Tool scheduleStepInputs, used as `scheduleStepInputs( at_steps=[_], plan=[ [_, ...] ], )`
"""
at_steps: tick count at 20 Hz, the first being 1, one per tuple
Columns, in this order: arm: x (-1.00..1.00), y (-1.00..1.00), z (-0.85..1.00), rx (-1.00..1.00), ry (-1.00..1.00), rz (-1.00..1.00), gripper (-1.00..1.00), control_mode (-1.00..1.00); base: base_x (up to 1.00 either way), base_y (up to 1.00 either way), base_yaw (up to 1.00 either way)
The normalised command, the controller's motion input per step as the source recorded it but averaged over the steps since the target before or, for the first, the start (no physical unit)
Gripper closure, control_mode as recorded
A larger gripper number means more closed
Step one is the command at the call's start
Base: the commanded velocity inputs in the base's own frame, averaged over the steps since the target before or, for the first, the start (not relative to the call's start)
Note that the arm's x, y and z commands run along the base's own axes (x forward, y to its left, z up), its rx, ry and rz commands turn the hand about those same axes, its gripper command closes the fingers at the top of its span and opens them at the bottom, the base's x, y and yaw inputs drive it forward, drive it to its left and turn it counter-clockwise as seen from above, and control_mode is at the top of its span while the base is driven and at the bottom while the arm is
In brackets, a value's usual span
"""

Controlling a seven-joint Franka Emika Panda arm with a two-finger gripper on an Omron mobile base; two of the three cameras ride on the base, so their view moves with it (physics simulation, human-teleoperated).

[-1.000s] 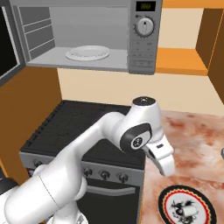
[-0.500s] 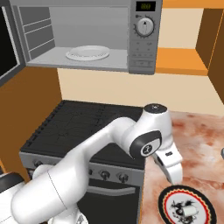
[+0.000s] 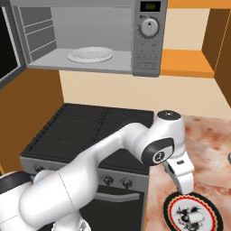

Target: Pick the marshmallow from the counter and place it in the microwave. Then turn on the microwave.

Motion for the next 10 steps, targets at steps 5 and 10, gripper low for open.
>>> scheduleStepInputs(
  at_steps=[5,10],
  plan=[
    [0.00,-0.13,-0.10,0.02,0.01,-0.04,-1.00,-1.00,0.00,0.00,0.00],
    [0.01,-0.07,-0.11,0.02,0.02,-0.05,-1.00,-1.00,0.00,0.00,0.00]
  ],
)
